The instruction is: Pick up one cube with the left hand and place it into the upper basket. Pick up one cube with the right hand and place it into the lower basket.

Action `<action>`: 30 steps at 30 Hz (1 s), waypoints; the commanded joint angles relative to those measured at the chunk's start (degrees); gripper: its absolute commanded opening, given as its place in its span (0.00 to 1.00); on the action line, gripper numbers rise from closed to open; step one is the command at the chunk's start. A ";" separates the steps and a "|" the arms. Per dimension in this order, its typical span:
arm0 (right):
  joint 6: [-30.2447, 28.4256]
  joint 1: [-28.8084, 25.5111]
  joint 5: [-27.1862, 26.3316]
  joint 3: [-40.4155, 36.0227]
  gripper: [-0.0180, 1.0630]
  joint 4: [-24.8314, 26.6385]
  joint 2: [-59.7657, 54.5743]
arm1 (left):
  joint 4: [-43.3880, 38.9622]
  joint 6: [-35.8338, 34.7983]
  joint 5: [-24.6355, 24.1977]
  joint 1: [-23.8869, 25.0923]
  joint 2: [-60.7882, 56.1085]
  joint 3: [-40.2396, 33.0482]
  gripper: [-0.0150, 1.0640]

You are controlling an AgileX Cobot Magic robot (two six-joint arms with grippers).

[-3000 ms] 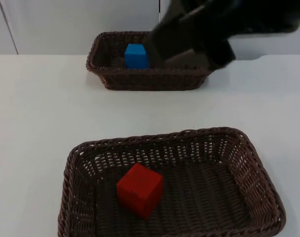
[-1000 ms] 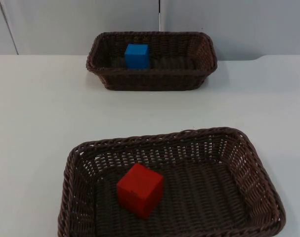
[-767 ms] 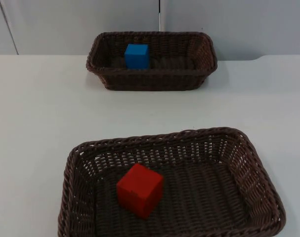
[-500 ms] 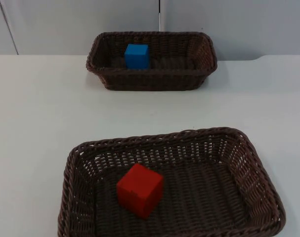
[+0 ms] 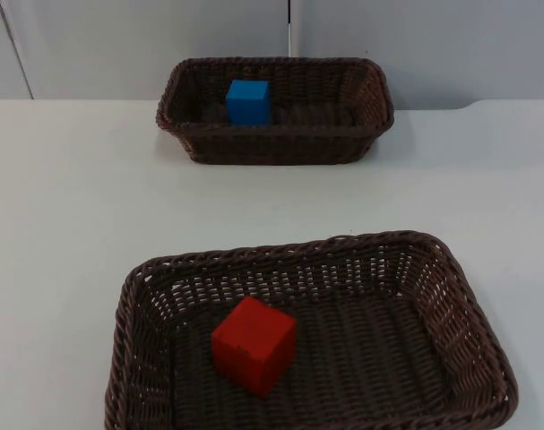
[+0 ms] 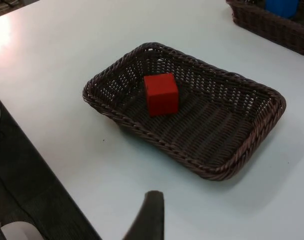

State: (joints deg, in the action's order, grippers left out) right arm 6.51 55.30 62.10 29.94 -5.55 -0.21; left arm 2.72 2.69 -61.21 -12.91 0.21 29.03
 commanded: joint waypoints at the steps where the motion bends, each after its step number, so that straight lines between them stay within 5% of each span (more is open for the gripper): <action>1: -0.49 0.01 -0.14 -0.34 0.75 0.18 0.21 | 0.48 0.08 0.08 0.15 -0.21 -0.25 0.82; 3: -0.49 0.01 -0.14 -0.34 0.77 0.18 0.21 | 0.43 0.08 0.08 0.15 -0.21 -0.25 0.82; 7: -0.59 0.01 -0.14 -0.34 0.99 0.07 0.21 | 0.43 0.08 -0.03 0.15 -0.21 -0.25 0.96; 30: -0.59 0.01 -0.14 -0.34 0.99 -0.17 0.21 | 0.91 -0.02 -0.34 0.15 -0.21 -0.74 0.99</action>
State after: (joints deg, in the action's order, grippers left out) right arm 6.36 55.30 62.10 29.94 -5.55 -0.21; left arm 3.02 2.69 -61.35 -12.91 0.21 28.61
